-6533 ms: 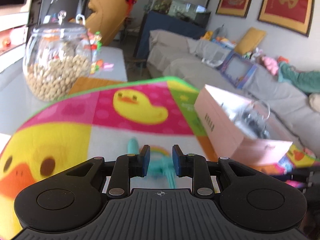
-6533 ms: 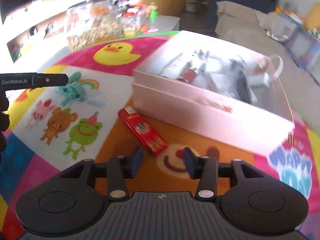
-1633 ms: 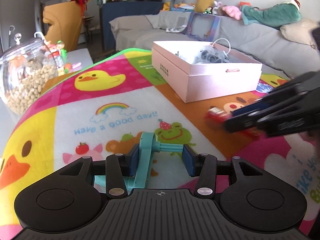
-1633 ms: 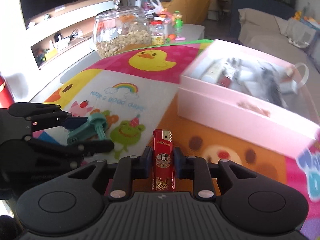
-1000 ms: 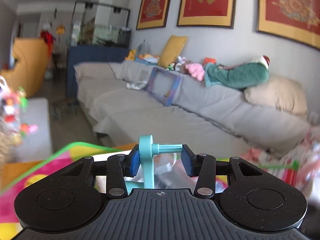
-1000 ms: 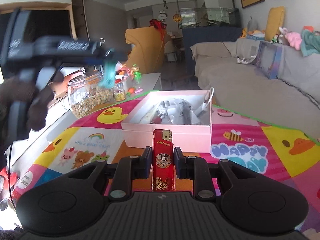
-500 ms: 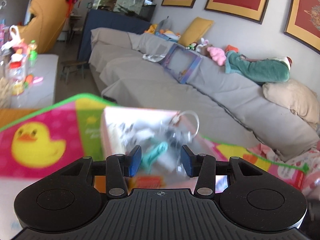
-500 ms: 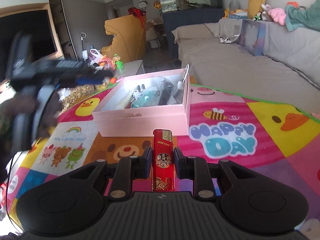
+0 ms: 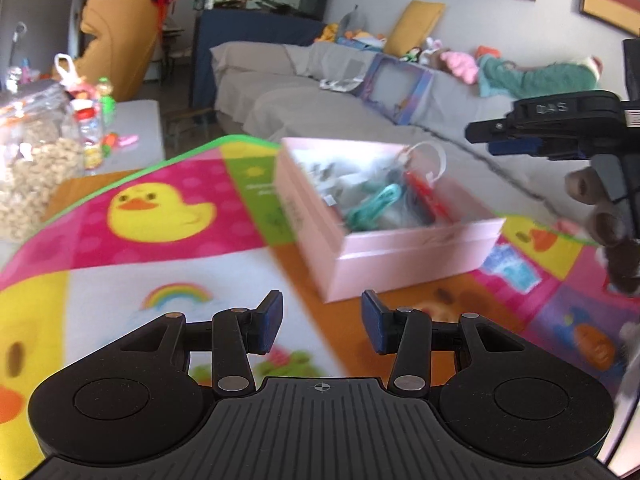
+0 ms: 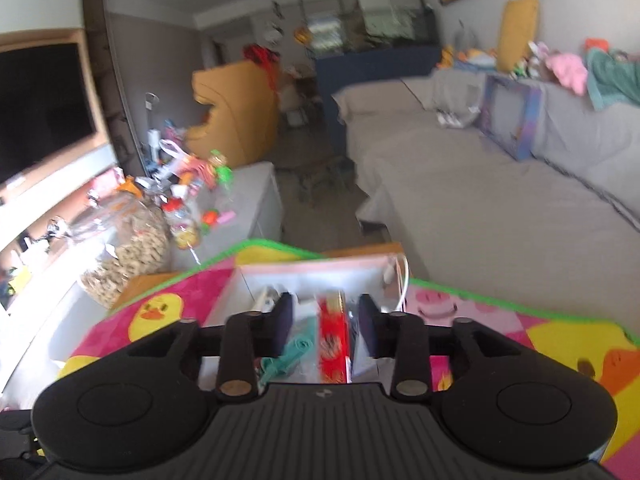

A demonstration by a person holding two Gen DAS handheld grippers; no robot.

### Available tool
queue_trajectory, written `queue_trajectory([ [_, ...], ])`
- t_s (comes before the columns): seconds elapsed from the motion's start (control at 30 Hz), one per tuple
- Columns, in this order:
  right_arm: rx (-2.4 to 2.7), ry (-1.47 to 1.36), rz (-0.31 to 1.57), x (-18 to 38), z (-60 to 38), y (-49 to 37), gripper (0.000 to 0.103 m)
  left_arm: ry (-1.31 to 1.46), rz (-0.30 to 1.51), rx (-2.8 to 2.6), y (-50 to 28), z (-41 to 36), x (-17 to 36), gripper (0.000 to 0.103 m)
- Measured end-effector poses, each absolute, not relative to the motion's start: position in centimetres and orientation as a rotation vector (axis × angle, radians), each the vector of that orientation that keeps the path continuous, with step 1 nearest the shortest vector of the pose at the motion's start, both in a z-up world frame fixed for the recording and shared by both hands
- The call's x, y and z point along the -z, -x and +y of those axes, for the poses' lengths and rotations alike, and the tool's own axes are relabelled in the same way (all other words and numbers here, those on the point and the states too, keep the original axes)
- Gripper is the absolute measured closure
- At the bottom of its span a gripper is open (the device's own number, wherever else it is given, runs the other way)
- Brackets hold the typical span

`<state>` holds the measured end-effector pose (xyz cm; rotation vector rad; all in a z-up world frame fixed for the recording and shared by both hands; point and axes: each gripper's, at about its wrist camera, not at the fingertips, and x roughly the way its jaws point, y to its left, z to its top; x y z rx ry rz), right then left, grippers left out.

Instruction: Organize rigid objects

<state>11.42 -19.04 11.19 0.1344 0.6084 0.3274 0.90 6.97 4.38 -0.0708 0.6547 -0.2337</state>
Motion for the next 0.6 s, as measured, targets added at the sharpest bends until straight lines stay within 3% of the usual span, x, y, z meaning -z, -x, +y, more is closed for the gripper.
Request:
queue_trajectory([
  [0.07,-0.352,-0.120,0.634,-9.8,-18.7,-9.8,0.052,0.039,0.678,0.205,-0.1,7.5,-3.6,0.056],
  [0.27,-0.365,-0.007,0.729,-4.8,-18.0,-5.0,0.049,0.031,0.765,0.163,0.6,6.6,-1.0,0.056],
  [0.43,-0.346,0.010,0.837,-1.4,-17.5,-4.3,0.047,0.001,0.733,0.135,0.6,3.8,-0.3,0.043],
  [0.5,-0.343,-0.007,0.809,-1.0,-17.7,-3.9,0.041,-0.004,0.733,0.126,0.5,2.8,-0.3,0.033],
  [0.53,-0.337,-0.007,0.813,-0.9,-17.6,-3.9,0.033,-0.008,0.729,0.119,0.4,2.4,-0.2,0.028],
  [0.6,-0.331,-0.001,0.798,-0.6,-17.4,-3.9,0.026,-0.012,0.714,0.102,0.4,1.8,0.1,0.024],
])
